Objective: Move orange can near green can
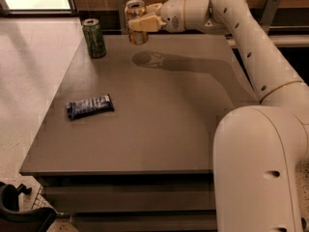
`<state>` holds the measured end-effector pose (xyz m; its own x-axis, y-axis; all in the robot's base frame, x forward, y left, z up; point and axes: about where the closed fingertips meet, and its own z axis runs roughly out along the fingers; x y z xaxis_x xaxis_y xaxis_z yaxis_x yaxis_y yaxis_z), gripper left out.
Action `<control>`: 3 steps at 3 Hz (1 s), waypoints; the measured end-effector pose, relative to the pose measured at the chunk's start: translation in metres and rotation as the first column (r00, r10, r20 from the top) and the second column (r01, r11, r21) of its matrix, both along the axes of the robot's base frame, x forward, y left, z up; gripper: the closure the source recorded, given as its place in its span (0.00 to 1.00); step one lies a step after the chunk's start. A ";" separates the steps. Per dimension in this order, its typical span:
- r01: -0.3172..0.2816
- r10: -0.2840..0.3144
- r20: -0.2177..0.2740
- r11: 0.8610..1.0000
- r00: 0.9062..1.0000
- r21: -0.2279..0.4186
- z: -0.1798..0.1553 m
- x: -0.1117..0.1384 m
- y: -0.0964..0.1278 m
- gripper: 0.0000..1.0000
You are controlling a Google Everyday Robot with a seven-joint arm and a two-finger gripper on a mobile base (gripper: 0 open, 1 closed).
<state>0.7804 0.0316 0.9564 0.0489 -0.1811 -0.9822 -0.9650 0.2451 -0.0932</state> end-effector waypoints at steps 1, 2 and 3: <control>0.016 -0.017 -0.052 1.000 0.998 -0.020 -0.030 -0.006 0.007 1.00; -0.023 0.025 -0.093 0.999 0.995 0.023 -0.064 -0.023 0.029 1.00; -0.096 0.104 -0.088 0.992 0.991 0.087 -0.078 -0.043 0.062 1.00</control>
Offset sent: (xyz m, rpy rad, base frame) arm -0.0618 0.0724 -0.1019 0.1341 0.1127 0.1276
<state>0.7376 0.0936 0.8781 -0.0287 -0.0984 -0.9947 -0.9886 0.1501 0.0137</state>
